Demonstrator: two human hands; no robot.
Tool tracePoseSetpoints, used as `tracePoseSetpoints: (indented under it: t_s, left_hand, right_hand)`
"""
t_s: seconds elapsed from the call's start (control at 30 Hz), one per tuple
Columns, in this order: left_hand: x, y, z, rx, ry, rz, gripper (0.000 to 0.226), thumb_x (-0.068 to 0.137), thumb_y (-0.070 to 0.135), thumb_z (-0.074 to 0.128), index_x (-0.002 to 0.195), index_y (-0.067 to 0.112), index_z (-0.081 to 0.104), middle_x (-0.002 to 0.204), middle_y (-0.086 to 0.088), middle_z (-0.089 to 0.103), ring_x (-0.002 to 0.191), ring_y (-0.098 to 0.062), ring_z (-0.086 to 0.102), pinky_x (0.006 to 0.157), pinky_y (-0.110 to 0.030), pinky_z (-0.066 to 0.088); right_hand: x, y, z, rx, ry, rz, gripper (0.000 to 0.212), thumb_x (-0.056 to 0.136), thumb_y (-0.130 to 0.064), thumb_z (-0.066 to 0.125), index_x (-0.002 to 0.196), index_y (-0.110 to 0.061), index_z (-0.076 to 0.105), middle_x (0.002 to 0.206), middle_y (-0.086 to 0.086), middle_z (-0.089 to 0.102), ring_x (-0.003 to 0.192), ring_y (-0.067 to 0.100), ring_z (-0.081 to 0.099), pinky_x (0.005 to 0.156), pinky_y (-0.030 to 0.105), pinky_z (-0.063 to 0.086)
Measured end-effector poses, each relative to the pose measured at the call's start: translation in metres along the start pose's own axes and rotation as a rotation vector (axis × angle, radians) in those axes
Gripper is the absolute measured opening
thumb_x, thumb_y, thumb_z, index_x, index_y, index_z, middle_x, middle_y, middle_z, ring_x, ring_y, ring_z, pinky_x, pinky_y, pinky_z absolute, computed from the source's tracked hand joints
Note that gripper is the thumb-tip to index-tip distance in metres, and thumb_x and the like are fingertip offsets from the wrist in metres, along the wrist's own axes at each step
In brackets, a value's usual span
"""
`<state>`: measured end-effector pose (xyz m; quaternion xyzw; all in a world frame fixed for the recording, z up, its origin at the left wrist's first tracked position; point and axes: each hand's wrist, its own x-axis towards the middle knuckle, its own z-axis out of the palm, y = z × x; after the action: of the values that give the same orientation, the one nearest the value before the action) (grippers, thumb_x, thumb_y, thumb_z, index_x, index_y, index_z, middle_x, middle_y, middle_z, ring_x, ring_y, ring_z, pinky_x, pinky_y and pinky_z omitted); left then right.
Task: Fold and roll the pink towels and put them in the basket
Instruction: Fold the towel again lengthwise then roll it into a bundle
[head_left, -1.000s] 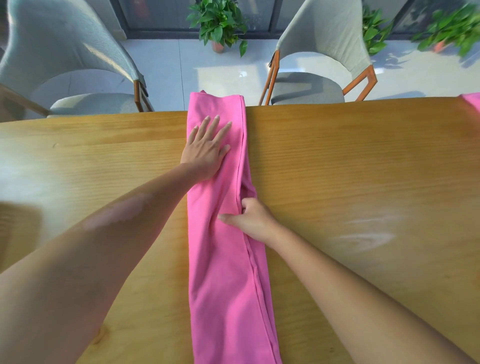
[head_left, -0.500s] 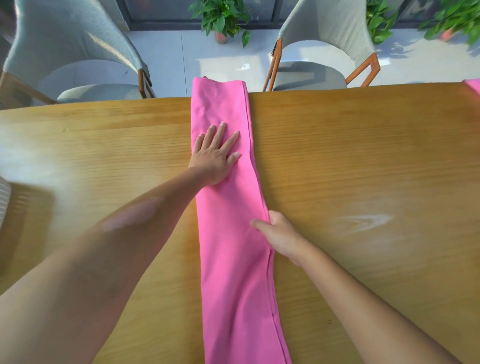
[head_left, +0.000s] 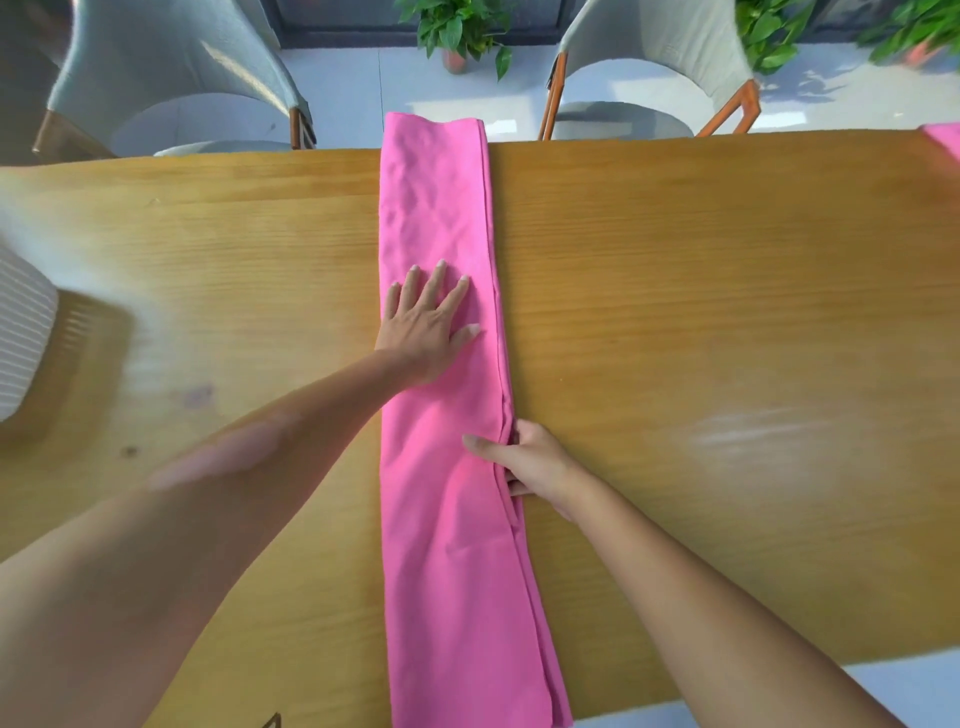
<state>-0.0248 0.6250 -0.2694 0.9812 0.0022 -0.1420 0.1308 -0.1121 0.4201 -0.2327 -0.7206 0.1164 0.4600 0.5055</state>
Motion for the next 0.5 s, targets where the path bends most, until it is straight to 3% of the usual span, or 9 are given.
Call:
tracePoseSetpoints:
  t_s: [0.13,0.2,0.3,0.4,0.5]
  left_hand:
    - [-0.024,0.011,0.020,0.030,-0.029,-0.052,0.073,0.096,0.073,0.020,0.159,0.045,-0.004,0.168,0.001,-0.019,0.153,-0.035,-0.020,0.121,-0.059,-0.009]
    - [-0.021,0.013,0.024,0.052,-0.041,-0.063,0.073,0.094,0.077,0.015,0.156,0.049,-0.012,0.166,0.002,-0.026,0.152,-0.034,-0.024,0.120,-0.058,-0.013]
    - [-0.011,0.013,0.025,0.073,-0.053,-0.068,0.073,0.091,0.080,0.008,0.153,0.051,-0.017,0.164,0.004,-0.030,0.150,-0.033,-0.028,0.118,-0.057,-0.016]
    - [-0.006,0.012,0.022,0.086,-0.078,-0.060,0.074,0.091,0.081,0.010,0.154,0.051,-0.017,0.164,0.003,-0.030,0.150,-0.033,-0.028,0.118,-0.057,-0.016]
    - [-0.018,0.016,0.022,0.070,-0.051,-0.062,0.078,0.093,0.079,0.013,0.158,0.044,-0.012,0.167,0.002,-0.024,0.151,-0.034,-0.025,0.119,-0.054,-0.016]
  right_hand:
    - [-0.020,0.030,0.010,-0.034,-0.076,-0.009,0.040,0.083,-0.033,0.081,0.114,-0.012,0.067,0.105,0.002,0.075,0.095,0.019,0.072,0.079,0.030,0.060]
    - [-0.027,0.049,0.014,-0.050,-0.082,-0.015,0.028,0.088,-0.019,0.076,0.112,-0.008,0.069,0.106,0.007,0.074,0.095,0.021,0.072,0.082,0.034,0.060]
    - [-0.039,0.069,0.015,-0.059,-0.059,-0.003,0.011,0.093,-0.022,0.071,0.103,-0.018,0.069,0.096,0.000,0.074,0.073,0.005,0.070,0.055,0.020,0.053]
    - [-0.050,0.078,0.014,-0.010,-0.030,-0.022,0.021,0.095,-0.023,0.068,0.112,-0.010,0.068,0.098,0.001,0.073,0.071,0.002,0.068,0.055,0.016,0.049]
    - [-0.065,0.084,0.013,-0.047,-0.069,0.024,0.034,0.088,-0.037,0.075,0.113,-0.015,0.067,0.105,0.003,0.075,0.087,0.012,0.072,0.068,0.023,0.053]
